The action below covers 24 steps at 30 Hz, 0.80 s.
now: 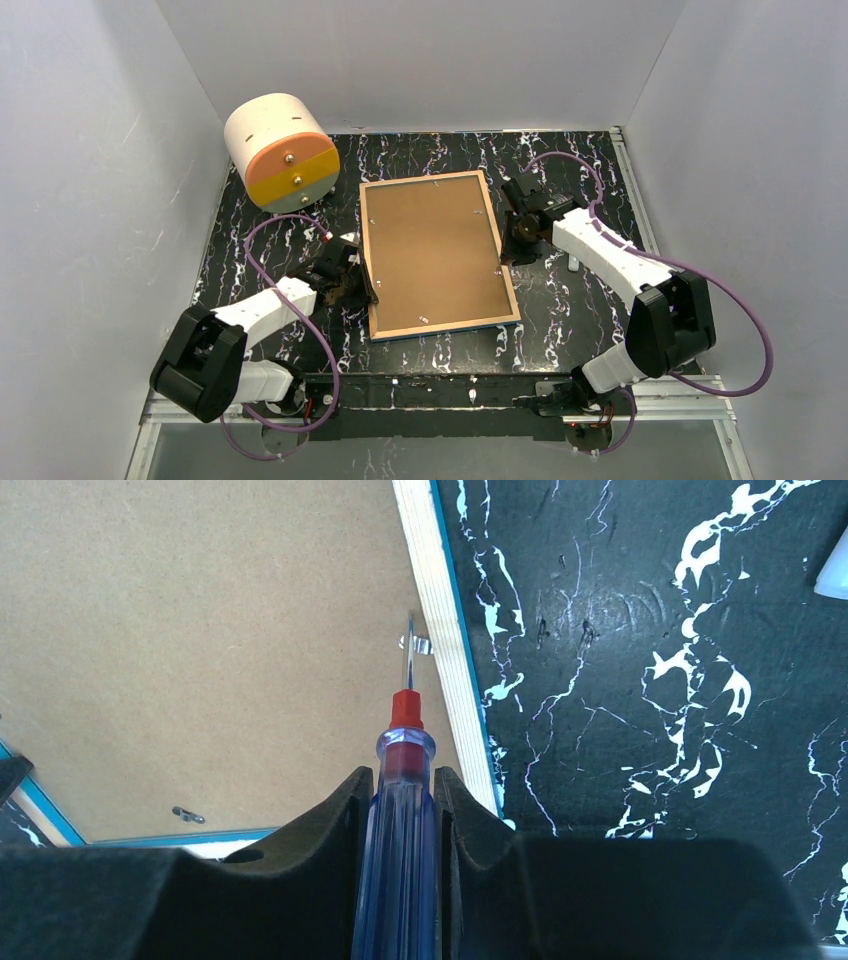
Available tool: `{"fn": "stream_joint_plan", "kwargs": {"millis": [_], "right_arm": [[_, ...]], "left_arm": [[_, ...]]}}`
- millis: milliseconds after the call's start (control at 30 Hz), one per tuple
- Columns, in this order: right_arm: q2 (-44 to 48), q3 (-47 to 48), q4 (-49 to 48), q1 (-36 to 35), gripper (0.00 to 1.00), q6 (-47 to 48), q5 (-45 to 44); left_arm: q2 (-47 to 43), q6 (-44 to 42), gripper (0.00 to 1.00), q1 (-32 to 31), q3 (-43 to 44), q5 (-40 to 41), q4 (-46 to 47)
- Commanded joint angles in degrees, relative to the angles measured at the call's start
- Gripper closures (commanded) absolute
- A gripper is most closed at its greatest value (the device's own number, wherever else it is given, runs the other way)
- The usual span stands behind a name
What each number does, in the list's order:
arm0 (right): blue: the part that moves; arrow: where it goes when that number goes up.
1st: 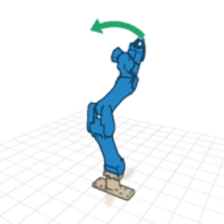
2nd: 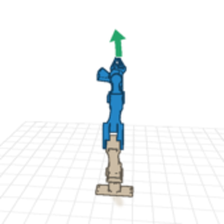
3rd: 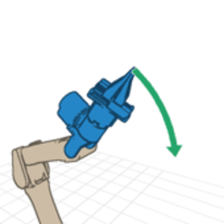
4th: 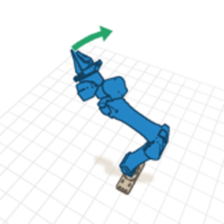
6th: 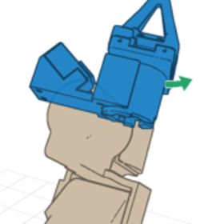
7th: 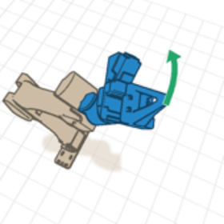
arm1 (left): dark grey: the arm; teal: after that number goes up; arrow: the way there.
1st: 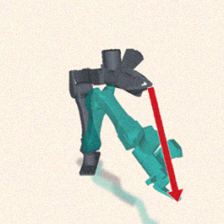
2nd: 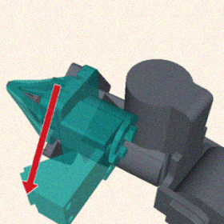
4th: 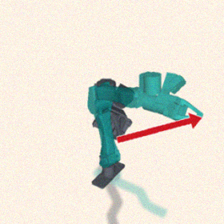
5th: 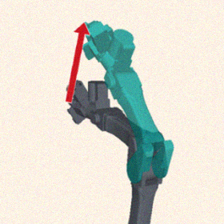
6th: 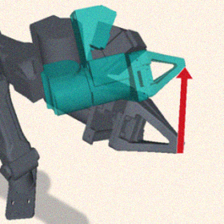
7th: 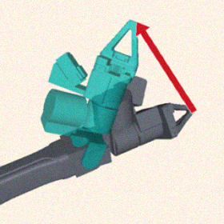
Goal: Take the photo out of the frame
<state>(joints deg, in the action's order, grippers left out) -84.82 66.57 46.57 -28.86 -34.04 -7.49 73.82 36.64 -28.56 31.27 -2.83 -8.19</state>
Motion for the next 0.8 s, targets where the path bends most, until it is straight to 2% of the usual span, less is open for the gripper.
{"fn": "stream_joint_plan", "kwargs": {"millis": [0,500,767], "right_arm": [[-0.86,2.15,1.89,0.60,0.99,1.50,-2.29],[1.01,0.59,7.16,0.57,0.99,5.02,1.58],[-0.22,2.17,8.02,0.57,0.99,6.95,6.71]], "left_arm": [[2.91,-2.28,0.91,-0.36,-3.15,2.04,-7.36],[3.17,-2.77,0.92,-0.36,-2.28,3.79,-7.61],[3.35,-2.81,0.92,-0.36,-2.28,3.71,-7.64]]}}
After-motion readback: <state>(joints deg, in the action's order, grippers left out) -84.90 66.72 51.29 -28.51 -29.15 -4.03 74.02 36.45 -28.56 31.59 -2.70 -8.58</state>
